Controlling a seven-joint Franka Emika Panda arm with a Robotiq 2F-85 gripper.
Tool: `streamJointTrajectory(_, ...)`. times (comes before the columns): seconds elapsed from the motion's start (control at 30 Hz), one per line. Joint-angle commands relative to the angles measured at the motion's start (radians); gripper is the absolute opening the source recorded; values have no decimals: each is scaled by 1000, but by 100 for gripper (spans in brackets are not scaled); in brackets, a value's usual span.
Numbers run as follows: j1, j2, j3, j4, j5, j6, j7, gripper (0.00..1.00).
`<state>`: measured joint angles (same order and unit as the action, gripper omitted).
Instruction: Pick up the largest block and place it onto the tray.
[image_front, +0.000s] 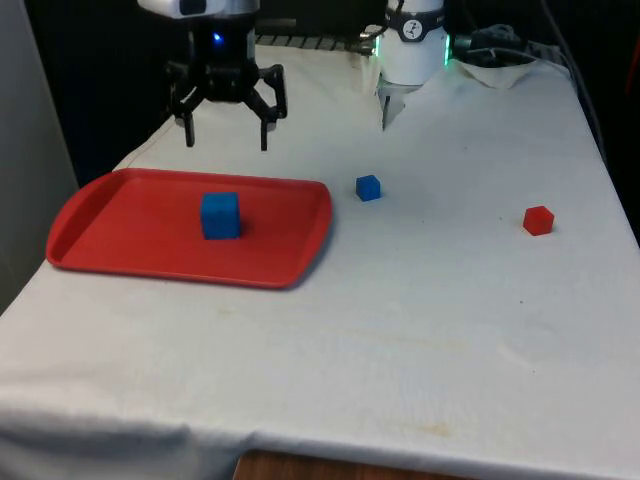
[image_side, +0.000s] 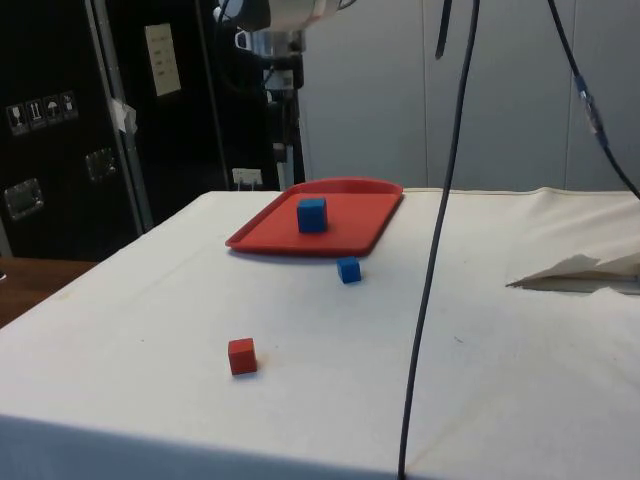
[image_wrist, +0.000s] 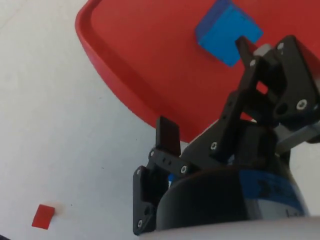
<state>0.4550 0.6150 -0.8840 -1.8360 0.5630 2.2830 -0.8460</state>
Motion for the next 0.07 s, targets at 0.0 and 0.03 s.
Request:
streamJointTrajectory(0.0,14,-3,-7,-5,-11,2,13,100)
streamJointTrajectory(0.03,7,-2,0,0,-7,0,10,100)
